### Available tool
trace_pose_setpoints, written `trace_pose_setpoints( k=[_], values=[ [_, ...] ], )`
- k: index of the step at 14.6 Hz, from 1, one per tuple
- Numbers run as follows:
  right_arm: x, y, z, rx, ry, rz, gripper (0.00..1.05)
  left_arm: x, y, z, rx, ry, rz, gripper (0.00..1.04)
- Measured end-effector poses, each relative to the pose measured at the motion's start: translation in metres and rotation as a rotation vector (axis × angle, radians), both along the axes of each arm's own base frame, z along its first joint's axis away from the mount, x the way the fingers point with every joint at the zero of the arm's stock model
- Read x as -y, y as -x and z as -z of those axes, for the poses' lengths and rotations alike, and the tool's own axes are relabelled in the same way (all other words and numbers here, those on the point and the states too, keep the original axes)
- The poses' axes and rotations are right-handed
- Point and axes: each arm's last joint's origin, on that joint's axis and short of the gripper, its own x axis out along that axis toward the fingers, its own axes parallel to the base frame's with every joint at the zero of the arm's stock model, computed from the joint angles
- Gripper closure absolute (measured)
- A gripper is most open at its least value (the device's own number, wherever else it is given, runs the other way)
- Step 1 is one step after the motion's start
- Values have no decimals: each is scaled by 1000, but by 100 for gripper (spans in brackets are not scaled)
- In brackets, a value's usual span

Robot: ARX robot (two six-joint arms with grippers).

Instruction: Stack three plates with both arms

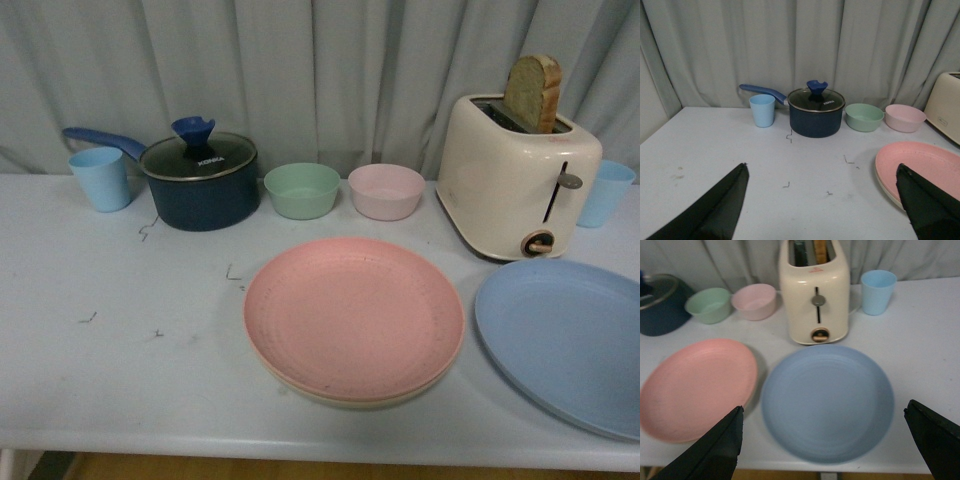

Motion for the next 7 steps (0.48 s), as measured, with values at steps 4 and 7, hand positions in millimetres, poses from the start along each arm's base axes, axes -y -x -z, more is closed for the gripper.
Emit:
trace_pose_setpoints(
  k=[4,7],
  values=[
    [21,-73,22,-215,47,41,6,0,0,0,0,-1,0,7],
    [30,-108,43,-275,61,40,6,0,0,0,0,-1,1,7]
  ],
)
